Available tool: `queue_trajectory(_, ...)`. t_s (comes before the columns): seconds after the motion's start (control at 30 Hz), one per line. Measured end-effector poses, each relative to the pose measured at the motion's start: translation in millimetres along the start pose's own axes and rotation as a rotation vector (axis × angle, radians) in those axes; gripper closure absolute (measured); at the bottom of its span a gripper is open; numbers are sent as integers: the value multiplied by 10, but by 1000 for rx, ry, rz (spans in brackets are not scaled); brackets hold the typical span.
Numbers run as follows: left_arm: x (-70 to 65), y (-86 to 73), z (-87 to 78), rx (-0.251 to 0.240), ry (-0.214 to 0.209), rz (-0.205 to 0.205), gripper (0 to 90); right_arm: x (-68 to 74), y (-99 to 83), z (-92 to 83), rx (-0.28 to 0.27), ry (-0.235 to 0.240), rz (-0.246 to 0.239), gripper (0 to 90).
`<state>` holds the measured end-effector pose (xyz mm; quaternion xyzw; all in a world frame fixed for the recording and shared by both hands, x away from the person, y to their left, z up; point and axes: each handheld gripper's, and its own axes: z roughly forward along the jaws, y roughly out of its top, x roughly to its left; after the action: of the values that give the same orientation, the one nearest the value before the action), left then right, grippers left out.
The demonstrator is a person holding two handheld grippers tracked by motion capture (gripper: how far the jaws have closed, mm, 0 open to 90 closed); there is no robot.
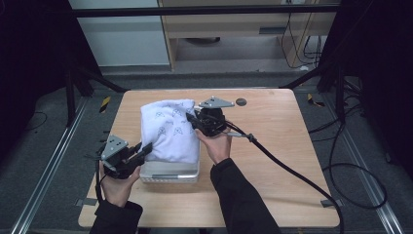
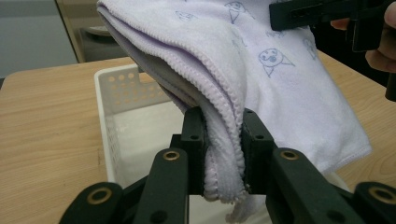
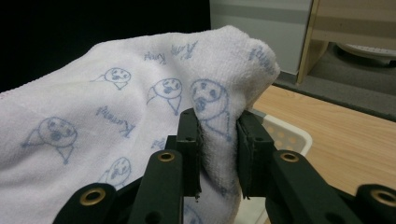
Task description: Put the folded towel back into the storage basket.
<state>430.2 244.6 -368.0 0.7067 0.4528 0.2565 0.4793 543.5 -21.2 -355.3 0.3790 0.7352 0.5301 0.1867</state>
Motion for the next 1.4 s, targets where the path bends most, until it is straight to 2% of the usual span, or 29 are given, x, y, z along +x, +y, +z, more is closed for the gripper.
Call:
queue_trajectory(0.57, 142, -118, 103, 48, 36, -7, 740, 20, -116, 300, 35, 7, -7, 733)
queue_trajectory(0.87, 197, -196, 182, 81, 50, -10, 740, 26, -211, 409, 57, 0, -3, 733)
queue_trajectory(1.4, 214, -303, 296, 128, 67, -3, 740, 23, -355, 528, 94, -21, -15, 731)
